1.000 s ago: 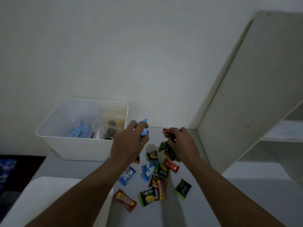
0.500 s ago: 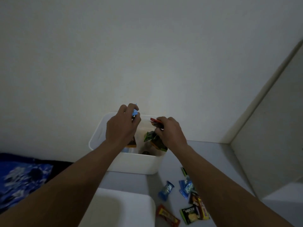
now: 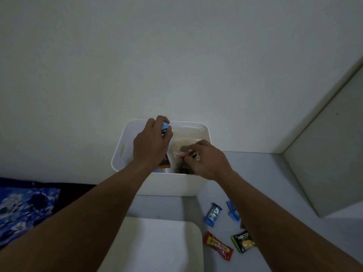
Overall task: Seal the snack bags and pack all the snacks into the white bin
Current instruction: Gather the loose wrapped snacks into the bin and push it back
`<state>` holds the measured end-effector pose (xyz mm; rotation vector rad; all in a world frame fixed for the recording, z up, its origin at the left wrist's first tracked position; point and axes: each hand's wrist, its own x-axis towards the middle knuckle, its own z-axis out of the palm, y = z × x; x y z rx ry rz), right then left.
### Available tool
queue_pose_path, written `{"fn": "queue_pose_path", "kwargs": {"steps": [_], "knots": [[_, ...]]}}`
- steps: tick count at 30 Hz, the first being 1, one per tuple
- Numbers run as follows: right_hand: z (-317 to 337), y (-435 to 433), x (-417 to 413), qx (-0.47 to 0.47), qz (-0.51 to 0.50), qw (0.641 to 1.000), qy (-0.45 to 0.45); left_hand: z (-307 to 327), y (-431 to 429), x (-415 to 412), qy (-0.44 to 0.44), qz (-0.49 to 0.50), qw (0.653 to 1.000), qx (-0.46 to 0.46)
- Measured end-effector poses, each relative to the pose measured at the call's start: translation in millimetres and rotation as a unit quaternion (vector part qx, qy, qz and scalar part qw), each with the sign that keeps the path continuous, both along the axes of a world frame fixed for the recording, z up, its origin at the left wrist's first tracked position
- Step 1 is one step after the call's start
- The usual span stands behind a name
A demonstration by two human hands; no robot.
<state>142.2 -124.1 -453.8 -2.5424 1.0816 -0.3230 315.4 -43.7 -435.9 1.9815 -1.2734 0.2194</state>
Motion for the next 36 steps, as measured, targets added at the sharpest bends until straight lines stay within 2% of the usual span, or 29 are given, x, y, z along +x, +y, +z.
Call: {"fn": "queue_pose_path", "kwargs": {"steps": [4, 6, 9, 15, 20, 23, 28, 31, 36], "knots": [[-12, -6, -14, -0.055, -0.068, 0.996, -0.024, -11, -14, -12, 0.017, -0.024, 1.0, 0.01], [-22, -10, -18, -0.001, -0.1, 0.995, -0.008, -17, -21, -18, 0.022, -0.038, 0.999, 0.02], [-35, -11, -22, 0.095, -0.089, 0.991, 0.001, -28, -29, -26, 0.031, -0.066, 0.996, 0.054], [-39, -12, -26, 0.123, -0.085, 0.989, -0.015, -52, -32, -30, 0.025, -0.115, 0.977, 0.177], [-37, -15, -30, 0.124, -0.08, 0.989, -0.006, -49, -21, -26, 0.041, -0.117, 0.969, 0.214], [-32, -14, -35, 0.123, -0.068, 0.99, -0.002, -45, -9, -35, 0.006, -0.106, 0.973, 0.205], [-24, -12, -63, 0.126, -0.061, 0.99, -0.012, -45, 13, -82, -0.118, -0.082, 0.981, 0.131], [-29, -13, -94, 0.131, -0.07, 0.989, -0.013, -54, 27, -127, -0.121, -0.09, 0.984, 0.09], [-64, -19, -147, 0.141, -0.079, 0.987, 0.005, -94, 37, -193, -0.178, -0.123, 0.969, 0.12]]}}
